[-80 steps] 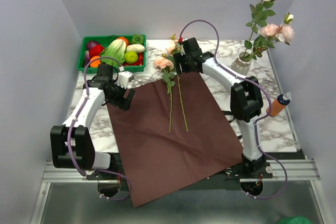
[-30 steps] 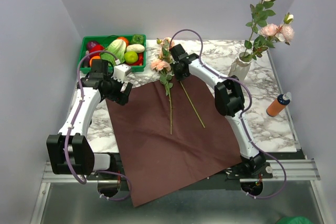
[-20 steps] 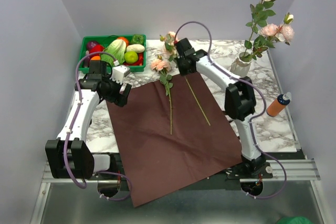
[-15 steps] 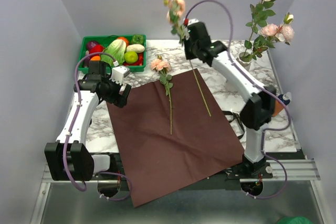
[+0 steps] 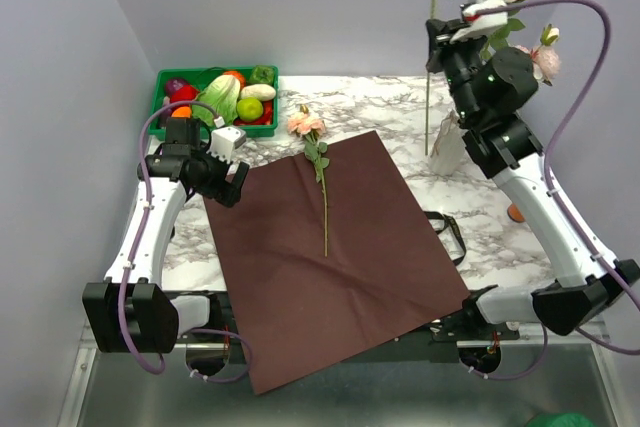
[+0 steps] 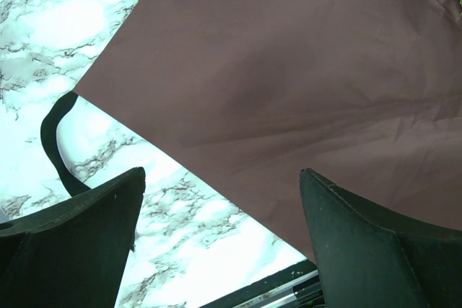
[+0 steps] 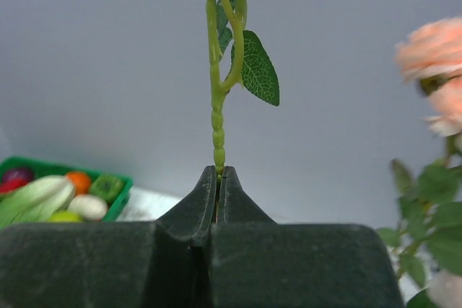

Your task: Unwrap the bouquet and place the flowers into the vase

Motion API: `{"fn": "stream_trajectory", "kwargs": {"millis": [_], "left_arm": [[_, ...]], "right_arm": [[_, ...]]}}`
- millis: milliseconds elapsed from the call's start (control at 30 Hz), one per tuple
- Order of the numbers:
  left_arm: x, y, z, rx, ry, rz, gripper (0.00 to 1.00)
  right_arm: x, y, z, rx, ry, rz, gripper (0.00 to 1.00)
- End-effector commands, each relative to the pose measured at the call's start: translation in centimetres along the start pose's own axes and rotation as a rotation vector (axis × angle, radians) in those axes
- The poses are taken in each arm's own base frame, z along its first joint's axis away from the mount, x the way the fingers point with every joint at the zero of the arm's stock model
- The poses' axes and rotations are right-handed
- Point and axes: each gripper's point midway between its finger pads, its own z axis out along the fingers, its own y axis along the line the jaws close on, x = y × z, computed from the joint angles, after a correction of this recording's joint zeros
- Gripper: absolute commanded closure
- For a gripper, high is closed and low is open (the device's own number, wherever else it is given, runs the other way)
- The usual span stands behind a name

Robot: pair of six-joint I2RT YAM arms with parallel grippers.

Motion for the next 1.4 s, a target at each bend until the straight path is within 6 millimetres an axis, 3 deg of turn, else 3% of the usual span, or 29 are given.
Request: {"fn": "stream_trajectory", "kwargs": {"millis": [0, 33, 167, 400, 667, 1233, 1267, 1367], "left_arm": [[-0.1, 0.0, -0.4, 0.002, -0.002, 0.0, 0.03], [-0.2, 0.0, -0.3, 0.004, -0.002, -0.002, 0.03], [-0.5, 0.2, 0.2, 0.016, 0.009, -0.008, 0.03], [-1.2, 0.7, 0.7, 0.02, 0.022, -0.015, 0.03], [-1.2, 1.0, 1.8, 0.03, 0.041, -0.029, 0.03], [-0.9, 1.2, 2.0, 0.025, 0.053, -0.027, 0.03], [-0.9, 1.1, 2.0, 0.024, 0.054, -0.028, 0.03], [-0.8, 1.2, 1.9, 0.018, 0.052, -0.024, 0.03]], "right_arm": [[-6.9, -4.7, -1.8, 0.137, -0.312, -0.076, 0.99], [-6.8, -5.7, -2.1, 0.166, -0.33, -0.086, 0.99], [-10.1, -8.9, -3.7, 0.284, -0.477, -0.128, 0.99], [-11.5, -10.9, -2.9, 0.33, -0.515, -0.167, 0.99], [-7.4, -11.5, -1.7, 0.335, -0.436, -0.174, 0.99], [0.9, -11.7, -0.4, 0.325, -0.283, -0.164, 0.99], [1.5, -11.7, -0.1, 0.326, -0.266, -0.161, 0.97], [2.8, -12.4, 0.1, 0.368, -0.196, -0.118, 0.75]]}}
